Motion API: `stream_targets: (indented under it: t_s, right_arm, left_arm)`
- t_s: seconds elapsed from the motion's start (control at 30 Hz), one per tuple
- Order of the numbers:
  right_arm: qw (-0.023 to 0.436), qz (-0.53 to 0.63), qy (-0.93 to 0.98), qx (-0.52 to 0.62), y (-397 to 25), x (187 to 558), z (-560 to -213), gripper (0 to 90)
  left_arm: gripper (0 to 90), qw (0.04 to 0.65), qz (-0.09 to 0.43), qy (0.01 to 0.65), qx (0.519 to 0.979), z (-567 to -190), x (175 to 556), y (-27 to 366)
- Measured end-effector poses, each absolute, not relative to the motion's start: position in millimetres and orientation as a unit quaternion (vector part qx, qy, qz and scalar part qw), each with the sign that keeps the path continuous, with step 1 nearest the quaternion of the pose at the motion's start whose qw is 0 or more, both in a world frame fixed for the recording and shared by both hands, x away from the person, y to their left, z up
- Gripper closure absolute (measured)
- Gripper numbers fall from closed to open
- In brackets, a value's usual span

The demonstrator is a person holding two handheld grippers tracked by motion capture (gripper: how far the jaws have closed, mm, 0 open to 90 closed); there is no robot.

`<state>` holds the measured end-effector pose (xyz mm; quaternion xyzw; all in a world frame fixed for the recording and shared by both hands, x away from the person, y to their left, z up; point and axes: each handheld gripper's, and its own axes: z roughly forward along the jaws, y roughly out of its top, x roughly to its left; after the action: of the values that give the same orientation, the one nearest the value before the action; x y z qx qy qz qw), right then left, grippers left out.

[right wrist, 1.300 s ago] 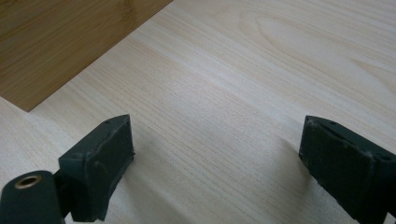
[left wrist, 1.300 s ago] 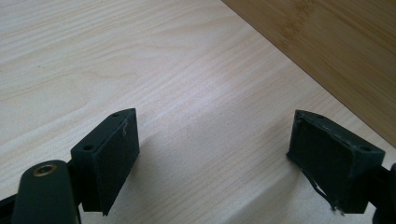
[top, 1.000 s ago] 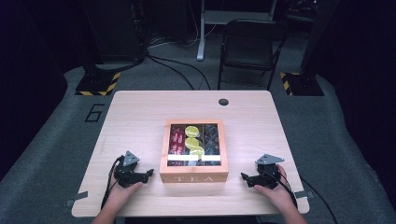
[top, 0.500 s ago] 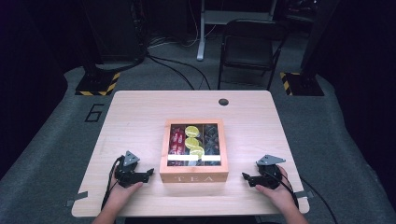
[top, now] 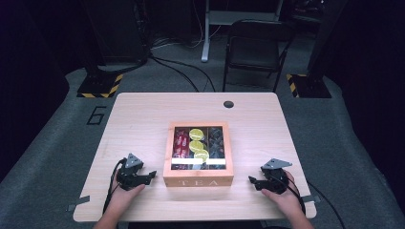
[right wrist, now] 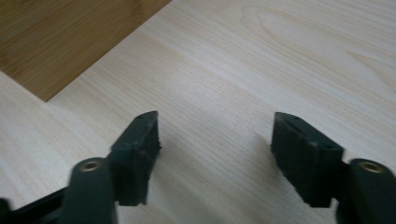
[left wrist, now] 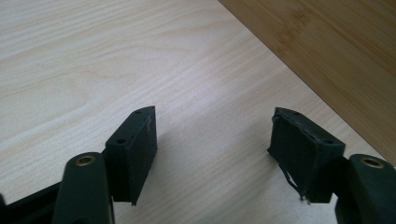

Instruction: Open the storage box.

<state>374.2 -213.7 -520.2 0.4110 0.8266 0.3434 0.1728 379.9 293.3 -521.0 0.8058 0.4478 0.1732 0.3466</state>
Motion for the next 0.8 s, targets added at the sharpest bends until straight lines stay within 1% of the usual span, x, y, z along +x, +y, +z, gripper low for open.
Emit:
stream_targets:
  t_s: [0.1, 0.37, 0.57, 0.8]
  right_arm:
    - [0.185, 0.338, 0.832, 0.4, -211.7, 373.1, -517.5, 37.0]
    - [0.189, 0.357, 0.824, 0.396, -211.3, 365.3, -504.8, 39.7]
    - [0.192, 0.375, 0.813, 0.403, -213.9, 360.4, -496.0, 40.1]
    - [0.193, 0.374, 0.813, 0.403, -211.9, 357.7, -493.4, 40.1]
  left_arm:
    - [35.1, 0.356, 0.166, 0.45, 0.802, -516.6, 377.8, 293.2]
    - [35.9, 0.368, 0.173, 0.445, 0.798, -505.2, 370.4, 291.5]
    - [35.9, 0.38, 0.168, 0.45, 0.79, -501.0, 366.6, 292.6]
    - [36.2, 0.397, 0.171, 0.439, 0.788, -490.0, 359.0, 291.1]
